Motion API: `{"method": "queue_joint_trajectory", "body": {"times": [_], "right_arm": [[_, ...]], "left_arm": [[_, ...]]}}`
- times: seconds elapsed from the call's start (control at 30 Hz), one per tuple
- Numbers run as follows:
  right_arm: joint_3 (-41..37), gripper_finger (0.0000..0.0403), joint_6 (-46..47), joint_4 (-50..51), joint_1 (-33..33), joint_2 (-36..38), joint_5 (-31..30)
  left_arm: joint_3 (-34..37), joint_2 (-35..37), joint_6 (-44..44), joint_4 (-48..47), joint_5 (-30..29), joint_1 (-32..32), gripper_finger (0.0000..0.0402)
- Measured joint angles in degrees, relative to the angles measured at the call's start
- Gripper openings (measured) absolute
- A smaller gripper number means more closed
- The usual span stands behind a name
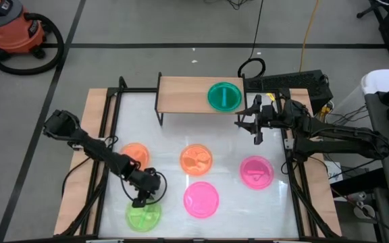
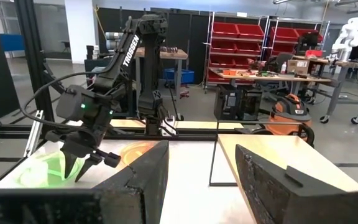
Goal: Place and stack plates onto a shelf
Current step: Stack the green plate on top of the blue plate on the shelf
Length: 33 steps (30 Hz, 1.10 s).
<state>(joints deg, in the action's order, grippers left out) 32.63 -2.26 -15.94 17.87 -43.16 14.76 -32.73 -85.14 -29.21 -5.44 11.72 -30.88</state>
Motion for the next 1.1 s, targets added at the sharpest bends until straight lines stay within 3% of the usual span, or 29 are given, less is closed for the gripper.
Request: {"method": "queue_joint_trajectory", "body": {"times": [0.3,0.57,0.83,1.1], "right_arm": [[0.0,0.0167,0.0,0.0,0.0,0.0,-0.2],[0.0,0.0167,0.1,0.0,0.0,0.0,-0.1],[0.0,0.0167,0.1,1.3,0.0,0.0,0.0],[0.0,0.0167,0.1,1.5,0.0,0.0,0.4]], "left_arm": [[0.0,-0.1,0.8,-0.5,1.6,-0.9,0.0016],[-4.5,-0.1,2.8,-5.8,3.7,0.9,0.0004],[-18.1,-0.1,18.1,-20.4,-1.3,6.6,0.0002],[-34.9,-0.1,38.3,-28.4,-10.8,18.8,0.0001]]}}
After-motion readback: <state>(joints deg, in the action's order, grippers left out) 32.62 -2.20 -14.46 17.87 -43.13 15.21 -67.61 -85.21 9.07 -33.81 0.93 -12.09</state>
